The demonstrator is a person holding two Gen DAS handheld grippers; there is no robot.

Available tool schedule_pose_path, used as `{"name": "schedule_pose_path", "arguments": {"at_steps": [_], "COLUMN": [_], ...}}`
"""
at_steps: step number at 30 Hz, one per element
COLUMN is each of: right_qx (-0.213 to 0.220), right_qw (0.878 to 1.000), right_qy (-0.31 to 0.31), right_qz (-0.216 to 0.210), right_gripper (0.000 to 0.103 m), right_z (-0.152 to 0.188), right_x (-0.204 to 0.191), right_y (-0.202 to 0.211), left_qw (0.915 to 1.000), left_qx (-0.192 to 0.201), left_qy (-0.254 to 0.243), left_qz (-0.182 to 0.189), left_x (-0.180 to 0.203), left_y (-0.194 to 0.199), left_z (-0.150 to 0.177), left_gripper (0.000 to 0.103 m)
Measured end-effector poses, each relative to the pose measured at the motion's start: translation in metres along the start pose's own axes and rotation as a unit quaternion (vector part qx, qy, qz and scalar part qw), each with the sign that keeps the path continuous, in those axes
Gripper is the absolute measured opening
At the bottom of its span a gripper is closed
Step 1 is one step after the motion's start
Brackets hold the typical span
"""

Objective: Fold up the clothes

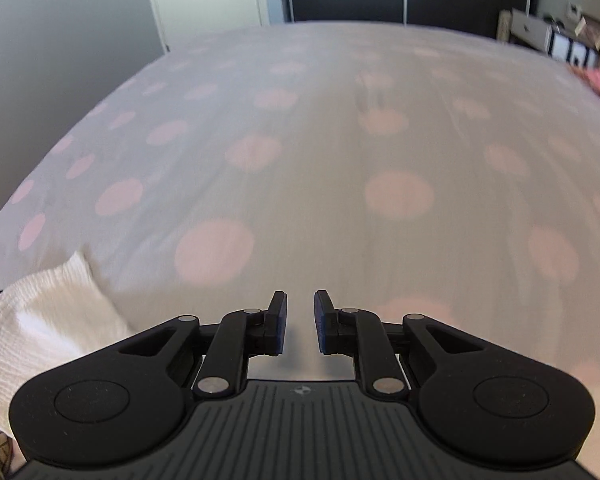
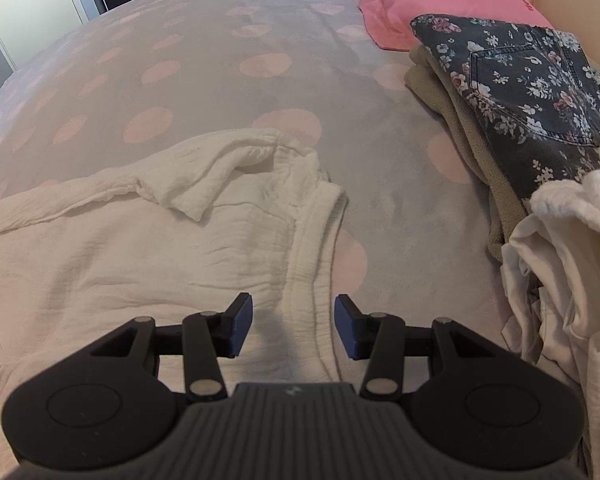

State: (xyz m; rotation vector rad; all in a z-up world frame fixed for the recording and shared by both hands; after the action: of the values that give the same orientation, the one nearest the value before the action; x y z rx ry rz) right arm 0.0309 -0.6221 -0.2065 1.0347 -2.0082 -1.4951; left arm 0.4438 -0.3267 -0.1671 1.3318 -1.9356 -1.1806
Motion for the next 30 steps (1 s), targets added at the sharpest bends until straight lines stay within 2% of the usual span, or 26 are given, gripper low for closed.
{"name": "schedule_pose_path", "arguments": {"at_steps": [2,5,10,17,19,22,25,30], "right_qx": [-0.005,-0.009,-0.014,-0.007,-0.008,-0.009,-0.011,-0.013], "right_qw": [1.000,1.000,1.000,1.000,1.000,1.000,1.000,1.000], "right_qy": [-0.004,-0.015,-0.024,-0.028,-0.027,-0.025,-0.024,-0.022], "right_qz": [0.001,0.000,-0.006,-0.009,-0.010,-0.011,-0.012,-0.015], "right_gripper": [0.049,0.050,0.050,0.051,0.051,0.051,0.051,0.052], "right_z": [0.000,0.001,0.005,0.005,0.005,0.005,0.005,0.006], "right_x": [0.003,0.009,0.013,0.014,0.014,0.013,0.012,0.011], "right_y": [-0.002,-0.003,-0.002,0.005,0.004,0.003,0.002,0.001], "left_qw": [0.9995,0.9981,0.9903,0.9750,0.9721,0.9779,0.9871,0.9950], "left_qx": [-0.005,-0.015,-0.041,-0.107,-0.114,-0.106,-0.084,-0.047], "left_qy": [-0.002,-0.048,-0.130,-0.186,-0.200,-0.177,-0.133,-0.083], "left_qz": [0.031,0.035,0.029,0.057,0.043,0.031,0.028,-0.027], "left_x": [0.008,0.014,0.021,0.033,0.036,0.035,0.035,0.038], "left_y": [0.007,0.018,0.031,0.033,0.024,0.006,-0.009,-0.025], "left_z": [-0.007,0.002,0.046,0.112,0.122,0.118,0.098,0.045], "left_gripper": [0.014,0.014,0.014,0.014,0.014,0.014,0.014,0.013]}}
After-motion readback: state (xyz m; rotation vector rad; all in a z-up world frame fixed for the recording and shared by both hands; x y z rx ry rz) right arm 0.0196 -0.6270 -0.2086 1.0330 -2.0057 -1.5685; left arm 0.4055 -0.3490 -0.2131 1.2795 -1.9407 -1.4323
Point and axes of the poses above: each gripper's, at about its wrist camera, not at the fingertips, and y roughly against the way its jaws point, x to its right, z to its underside, the point moved 9 cm from there along -y, roughly the way its jaws point, and after that the axes turned 10 degrees about -x, right-handed, at the moved point
